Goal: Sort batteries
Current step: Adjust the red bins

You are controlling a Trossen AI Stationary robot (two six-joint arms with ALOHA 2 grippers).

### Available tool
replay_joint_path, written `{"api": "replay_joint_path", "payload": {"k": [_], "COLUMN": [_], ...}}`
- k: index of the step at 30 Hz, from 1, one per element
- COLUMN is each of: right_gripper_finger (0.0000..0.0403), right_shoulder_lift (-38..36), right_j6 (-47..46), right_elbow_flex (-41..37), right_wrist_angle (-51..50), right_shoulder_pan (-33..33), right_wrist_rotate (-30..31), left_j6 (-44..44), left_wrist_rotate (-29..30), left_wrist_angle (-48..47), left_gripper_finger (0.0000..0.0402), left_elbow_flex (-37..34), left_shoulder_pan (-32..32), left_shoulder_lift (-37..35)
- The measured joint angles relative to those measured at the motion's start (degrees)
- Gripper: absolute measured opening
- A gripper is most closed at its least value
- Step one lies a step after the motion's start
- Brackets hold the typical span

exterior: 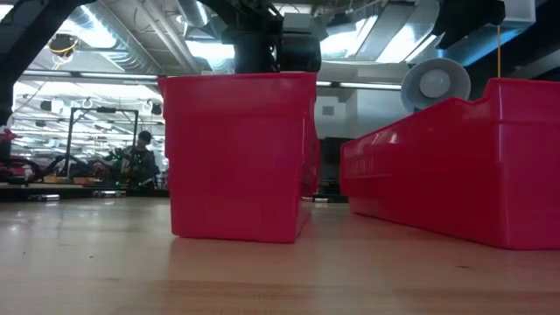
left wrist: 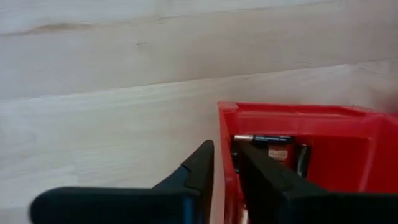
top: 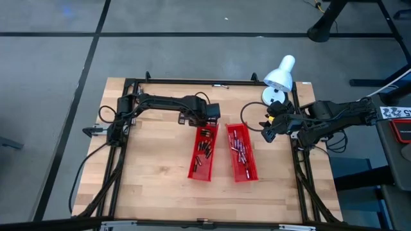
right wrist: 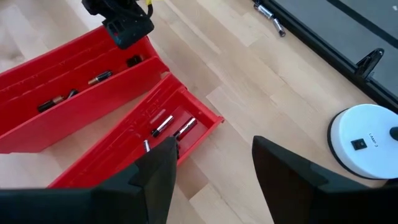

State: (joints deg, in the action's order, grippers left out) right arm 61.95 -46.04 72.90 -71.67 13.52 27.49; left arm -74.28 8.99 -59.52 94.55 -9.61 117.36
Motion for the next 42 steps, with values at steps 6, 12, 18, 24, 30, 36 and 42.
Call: {"api": "replay_joint_path", "payload": {"k": [6, 12, 18, 24, 30, 36, 42], "right_gripper_finger": [0.0209, 0.0209, 0.0209, 0.0209, 0.0209, 0.0209, 0.0208], "right_shoulder_lift": [0.0, 0.0, 0.0, 0.0, 0.0, 0.2, 0.5], "right_j6": [0.1, 0.3, 0.0, -3.2, -10.2, -17.1, -27.5], "right_elbow_flex": [0.0, 0.0, 0.0, -2.6, -6.5, -8.4, -9.0], "right_wrist_angle": [0.0, 0.0, 0.0, 0.3, 4.3, 6.2, 3.2], "right_shoulder_pan": [0.0, 0.0, 0.0, 0.0, 0.0, 0.1, 3.6], "right_wrist_rotate": [0.3, 0.3, 0.3, -0.8, -3.6, -5.2, -5.0], "left_j6": [1.8, 4.6, 8.8, 11.3, 16.1, 22.4, 24.2], "left_wrist_rotate": [-0.7, 0.3, 1.4, 6.3, 11.0, 17.2, 24.8], "left_wrist_angle": [-0.1, 0.0, -0.1, -0.4, -1.7, -1.4, -3.0], "left_gripper_finger": [0.0126, 0.0194, 0.0234, 0.0245, 0.0246, 0.0246, 0.0246], "left_elbow_flex": [0.0, 0.0, 0.1, 0.1, 0.1, -0.1, -3.6], "left_shoulder_pan": [-0.2, -0.3, -0.3, 0.5, 1.8, 5.0, 9.0], "left_shoulder_lift": [-1.6, -5.9, -10.3, -14.3, -19.3, -25.0, -30.2]}}
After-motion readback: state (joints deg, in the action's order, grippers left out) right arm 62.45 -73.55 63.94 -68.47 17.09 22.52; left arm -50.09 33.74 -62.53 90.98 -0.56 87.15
